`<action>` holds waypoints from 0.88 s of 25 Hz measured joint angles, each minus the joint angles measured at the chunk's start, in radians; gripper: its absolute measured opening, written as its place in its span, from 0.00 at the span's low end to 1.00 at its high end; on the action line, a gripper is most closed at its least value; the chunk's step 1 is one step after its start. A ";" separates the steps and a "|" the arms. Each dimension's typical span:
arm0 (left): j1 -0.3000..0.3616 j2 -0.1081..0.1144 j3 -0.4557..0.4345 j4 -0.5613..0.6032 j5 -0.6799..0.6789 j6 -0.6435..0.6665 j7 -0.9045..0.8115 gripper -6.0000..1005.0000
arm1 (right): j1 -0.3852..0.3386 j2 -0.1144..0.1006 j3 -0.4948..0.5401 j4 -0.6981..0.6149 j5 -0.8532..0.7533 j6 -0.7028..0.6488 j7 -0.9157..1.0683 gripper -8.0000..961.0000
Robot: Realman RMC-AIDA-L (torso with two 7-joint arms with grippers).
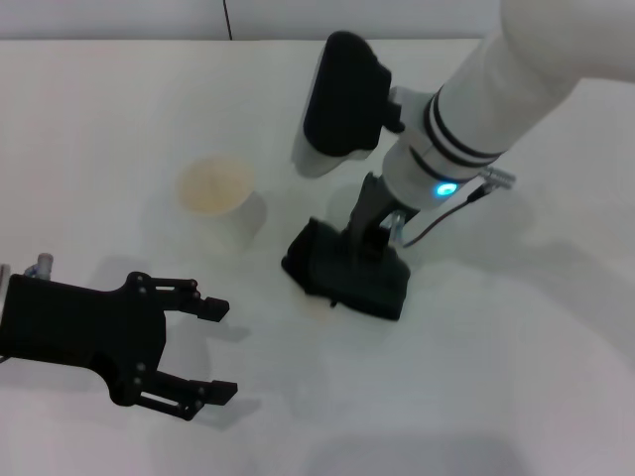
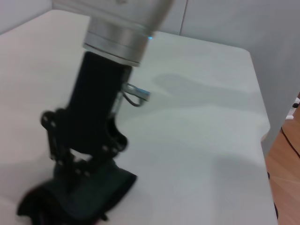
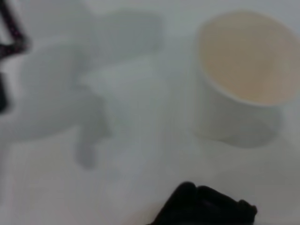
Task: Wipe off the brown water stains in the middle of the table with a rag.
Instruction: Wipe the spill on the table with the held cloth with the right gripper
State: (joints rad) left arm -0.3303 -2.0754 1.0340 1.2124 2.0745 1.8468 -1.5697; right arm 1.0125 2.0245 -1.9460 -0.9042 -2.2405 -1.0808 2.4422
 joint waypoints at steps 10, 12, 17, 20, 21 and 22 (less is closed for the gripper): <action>0.001 0.000 0.000 -0.002 -0.001 0.000 0.001 0.88 | -0.001 0.002 0.032 0.011 -0.075 0.019 -0.016 0.08; -0.003 0.000 0.000 -0.002 -0.001 -0.002 0.002 0.88 | 0.002 0.003 0.005 0.001 -0.057 -0.010 -0.017 0.08; -0.009 0.000 -0.001 -0.002 -0.001 -0.010 0.004 0.88 | -0.001 0.003 -0.087 -0.065 0.033 -0.059 -0.019 0.08; -0.012 0.000 -0.002 -0.002 -0.001 -0.016 0.004 0.88 | 0.001 0.003 -0.132 -0.086 0.082 -0.061 -0.027 0.08; -0.012 0.000 -0.002 -0.002 -0.001 -0.017 0.004 0.88 | 0.002 0.004 -0.142 -0.087 0.095 -0.056 -0.031 0.08; -0.014 0.000 -0.002 -0.002 -0.001 -0.019 0.005 0.88 | 0.003 0.003 -0.147 -0.087 0.104 -0.050 -0.036 0.08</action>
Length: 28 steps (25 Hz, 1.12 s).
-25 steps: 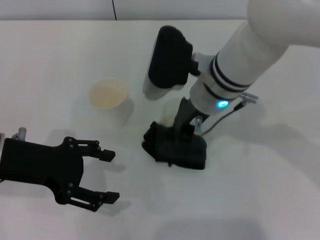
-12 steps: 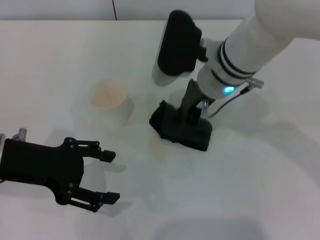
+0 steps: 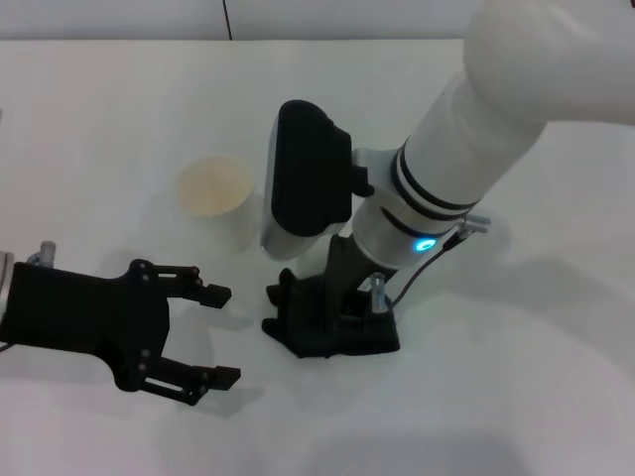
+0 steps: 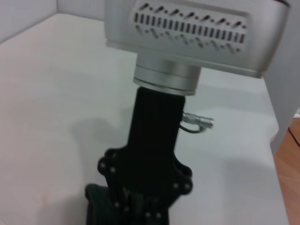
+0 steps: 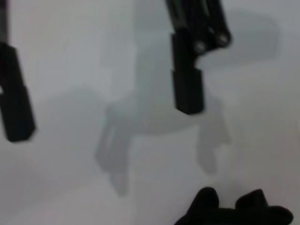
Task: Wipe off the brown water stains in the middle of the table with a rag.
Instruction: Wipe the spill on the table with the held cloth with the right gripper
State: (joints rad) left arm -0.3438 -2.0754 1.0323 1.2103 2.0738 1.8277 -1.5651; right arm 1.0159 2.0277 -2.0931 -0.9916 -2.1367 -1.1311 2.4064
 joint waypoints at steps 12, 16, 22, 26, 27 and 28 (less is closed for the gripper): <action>-0.004 0.000 0.000 -0.026 0.001 -0.004 0.001 0.88 | -0.006 -0.003 0.130 0.109 -0.173 0.136 -0.029 0.08; -0.003 0.000 0.000 -0.026 0.002 -0.004 0.003 0.88 | -0.021 -0.004 0.161 0.103 -0.207 0.144 -0.033 0.08; -0.019 0.000 0.000 -0.032 0.002 -0.005 0.003 0.88 | -0.018 -0.001 0.048 0.064 -0.101 0.086 -0.037 0.08; -0.023 0.000 0.000 -0.035 0.002 -0.006 0.003 0.88 | -0.013 0.000 -0.026 0.025 0.008 0.057 -0.056 0.08; -0.023 0.000 0.000 -0.035 0.002 -0.007 0.002 0.88 | -0.013 0.000 -0.039 0.012 0.027 0.051 -0.058 0.08; -0.023 0.000 0.000 -0.035 0.002 -0.007 0.002 0.88 | -0.015 0.000 -0.045 0.003 0.034 0.049 -0.059 0.08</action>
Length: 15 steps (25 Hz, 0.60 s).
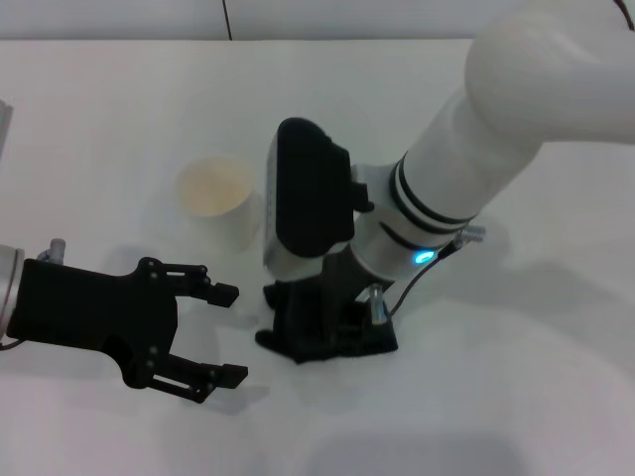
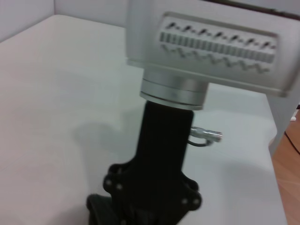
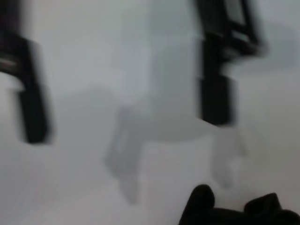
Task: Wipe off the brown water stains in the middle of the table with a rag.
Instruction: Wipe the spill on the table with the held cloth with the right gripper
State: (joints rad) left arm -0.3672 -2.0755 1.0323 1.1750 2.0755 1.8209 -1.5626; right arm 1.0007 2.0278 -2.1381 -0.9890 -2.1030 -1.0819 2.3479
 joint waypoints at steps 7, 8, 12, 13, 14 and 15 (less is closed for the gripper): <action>0.000 0.000 0.000 0.000 -0.002 0.000 0.000 0.88 | 0.002 0.000 0.020 0.020 -0.003 0.055 -0.021 0.08; 0.001 0.000 -0.001 -0.001 -0.002 0.000 0.000 0.88 | 0.002 0.000 0.037 0.034 -0.007 0.068 -0.033 0.08; 0.005 0.000 -0.001 -0.002 -0.002 0.000 0.000 0.88 | -0.016 -0.001 0.127 0.083 -0.051 0.116 -0.092 0.08; 0.006 0.000 -0.001 -0.002 -0.002 0.000 0.000 0.88 | -0.024 -0.003 0.151 0.089 -0.060 0.116 -0.108 0.08; 0.007 0.000 -0.002 -0.002 -0.002 0.000 0.000 0.88 | -0.030 -0.005 0.163 0.091 -0.063 0.113 -0.118 0.08; 0.008 0.000 -0.003 -0.002 -0.002 0.000 0.000 0.88 | -0.040 -0.007 0.180 0.091 -0.067 0.104 -0.136 0.08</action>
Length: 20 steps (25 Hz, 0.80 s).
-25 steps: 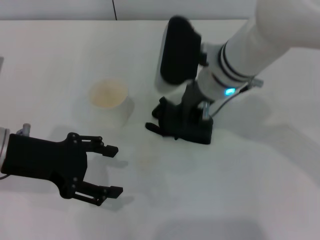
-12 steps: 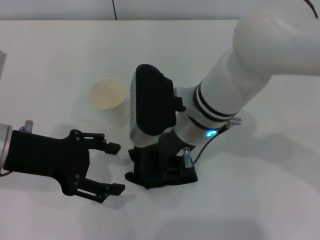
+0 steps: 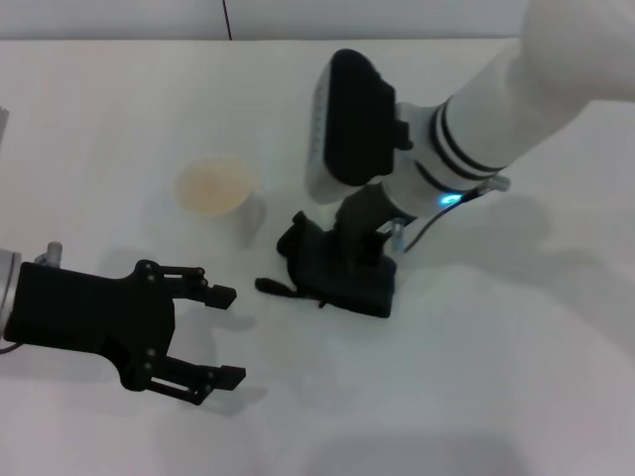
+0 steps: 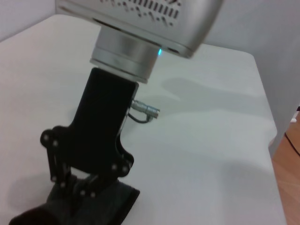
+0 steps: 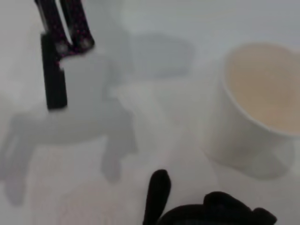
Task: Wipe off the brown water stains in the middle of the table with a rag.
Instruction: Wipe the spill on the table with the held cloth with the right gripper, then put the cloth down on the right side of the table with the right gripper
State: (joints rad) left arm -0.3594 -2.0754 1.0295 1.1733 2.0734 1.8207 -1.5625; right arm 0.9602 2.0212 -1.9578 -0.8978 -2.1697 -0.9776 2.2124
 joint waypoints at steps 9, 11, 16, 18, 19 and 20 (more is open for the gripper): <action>-0.003 0.001 -0.004 0.000 -0.001 -0.001 0.003 0.88 | -0.147 -0.005 0.188 -0.134 -0.126 -0.199 -0.090 0.08; -0.003 0.001 -0.006 0.000 -0.002 -0.002 0.005 0.88 | -0.205 -0.006 0.265 -0.197 -0.133 -0.267 -0.137 0.08; 0.000 0.001 -0.006 0.000 -0.005 -0.013 0.010 0.88 | -0.272 -0.007 0.378 -0.251 -0.130 -0.357 -0.214 0.08; -0.001 0.001 -0.006 0.000 -0.006 -0.014 0.011 0.88 | -0.287 -0.007 0.393 -0.251 -0.126 -0.359 -0.235 0.08; -0.002 0.001 -0.006 0.000 -0.007 -0.021 0.012 0.88 | -0.291 -0.007 0.397 -0.249 -0.124 -0.356 -0.242 0.08; -0.002 0.001 -0.006 0.000 -0.008 -0.024 0.012 0.88 | -0.294 -0.007 0.403 -0.247 -0.123 -0.355 -0.248 0.08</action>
State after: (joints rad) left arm -0.3616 -2.0743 1.0231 1.1733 2.0657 1.7971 -1.5501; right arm 0.6666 2.0140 -1.5550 -1.1446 -2.2924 -1.3321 1.9643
